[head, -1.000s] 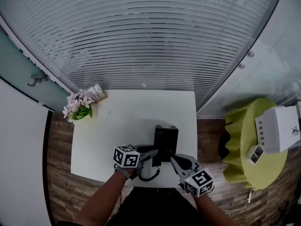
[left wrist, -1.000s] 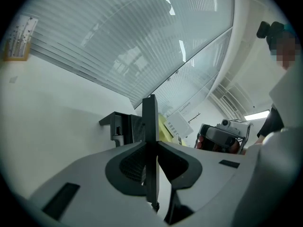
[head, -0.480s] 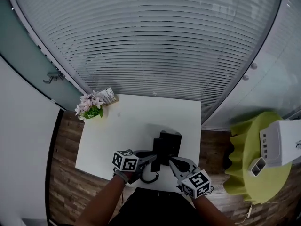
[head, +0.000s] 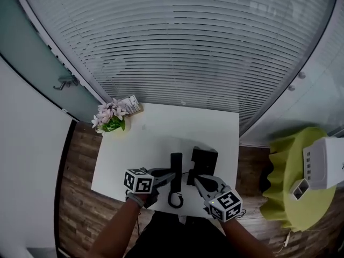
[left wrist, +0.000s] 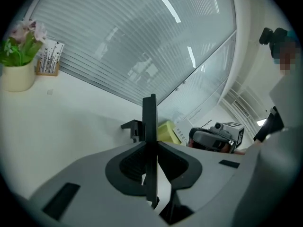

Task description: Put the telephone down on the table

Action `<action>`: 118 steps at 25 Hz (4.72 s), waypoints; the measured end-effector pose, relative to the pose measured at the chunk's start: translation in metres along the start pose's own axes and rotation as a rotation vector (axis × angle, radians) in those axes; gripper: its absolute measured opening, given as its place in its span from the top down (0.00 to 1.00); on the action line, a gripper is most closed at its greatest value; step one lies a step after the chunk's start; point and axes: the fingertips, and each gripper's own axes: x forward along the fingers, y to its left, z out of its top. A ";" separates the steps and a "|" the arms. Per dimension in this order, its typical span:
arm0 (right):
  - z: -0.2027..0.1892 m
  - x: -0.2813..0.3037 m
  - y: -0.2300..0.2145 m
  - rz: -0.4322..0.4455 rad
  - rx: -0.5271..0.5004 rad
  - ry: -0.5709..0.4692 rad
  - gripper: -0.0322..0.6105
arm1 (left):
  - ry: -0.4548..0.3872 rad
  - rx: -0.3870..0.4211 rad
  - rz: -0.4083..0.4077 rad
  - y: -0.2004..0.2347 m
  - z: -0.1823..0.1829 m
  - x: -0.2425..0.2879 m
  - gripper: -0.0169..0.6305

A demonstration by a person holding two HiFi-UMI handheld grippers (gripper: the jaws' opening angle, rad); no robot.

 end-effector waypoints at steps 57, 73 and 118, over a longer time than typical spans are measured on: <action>-0.022 0.249 0.088 -0.066 0.096 0.161 0.92 | 0.243 -0.099 0.072 0.242 0.000 -0.128 0.85; -0.028 0.263 0.091 -0.049 0.089 0.197 0.92 | 0.267 -0.049 0.173 0.267 -0.004 -0.130 0.80; 0.088 0.058 0.141 -0.045 -0.257 -0.175 0.92 | -0.306 0.632 0.098 -0.050 0.067 -0.164 0.96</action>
